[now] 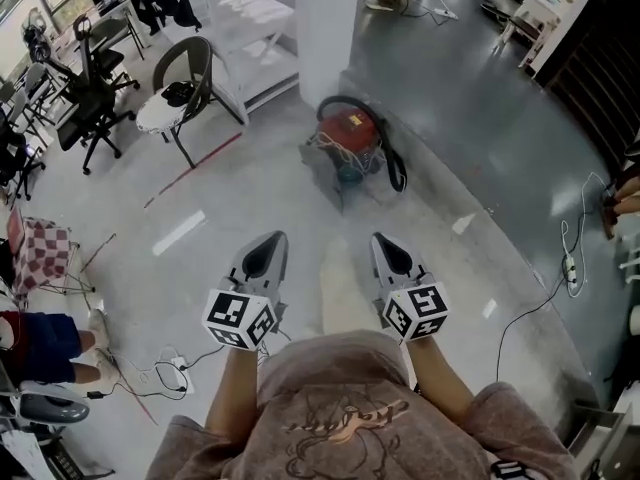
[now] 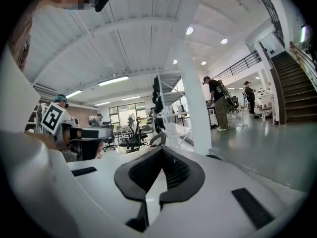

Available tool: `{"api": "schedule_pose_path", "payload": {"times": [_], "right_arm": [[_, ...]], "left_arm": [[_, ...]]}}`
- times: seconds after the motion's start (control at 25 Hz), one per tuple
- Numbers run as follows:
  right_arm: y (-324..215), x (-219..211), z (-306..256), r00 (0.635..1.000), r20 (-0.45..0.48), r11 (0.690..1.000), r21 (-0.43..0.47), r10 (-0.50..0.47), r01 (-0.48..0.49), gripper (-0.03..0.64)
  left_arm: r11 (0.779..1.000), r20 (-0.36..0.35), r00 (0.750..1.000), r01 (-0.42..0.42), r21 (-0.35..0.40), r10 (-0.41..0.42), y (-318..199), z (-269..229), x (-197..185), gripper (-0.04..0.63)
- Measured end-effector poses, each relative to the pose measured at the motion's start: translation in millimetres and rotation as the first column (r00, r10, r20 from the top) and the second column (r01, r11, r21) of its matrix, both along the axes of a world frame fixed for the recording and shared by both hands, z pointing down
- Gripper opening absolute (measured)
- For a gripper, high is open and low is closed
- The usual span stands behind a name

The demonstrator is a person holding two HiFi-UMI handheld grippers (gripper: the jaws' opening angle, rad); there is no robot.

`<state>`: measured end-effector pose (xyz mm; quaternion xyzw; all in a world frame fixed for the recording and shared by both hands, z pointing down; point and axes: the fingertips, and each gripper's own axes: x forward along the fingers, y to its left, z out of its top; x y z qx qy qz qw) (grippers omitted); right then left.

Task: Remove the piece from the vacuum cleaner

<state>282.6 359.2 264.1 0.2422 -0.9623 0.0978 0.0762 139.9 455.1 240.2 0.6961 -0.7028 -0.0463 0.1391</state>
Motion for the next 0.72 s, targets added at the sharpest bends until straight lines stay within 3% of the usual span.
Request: {"api": "schedule_pose_path", "payload": {"times": [0.28,0.72], "right_arm": [[-34.5,-32.6,9.5,1.000,-0.004,1.000,-0.006,-0.001,0.001,-0.006],[-149.0,-105.8,0.7,1.000,0.014,0.999,-0.026,-0.020,0.020,-0.006]], "left_arm": [[1.000,-0.003,1.000,-0.011,-0.019,0.011,-37.2,12.1,-27.8,0.002],[0.998,-0.019,0.998,-0.062,-0.013,0.061,-169.0,-0.8,-84.2,0.002]]}}
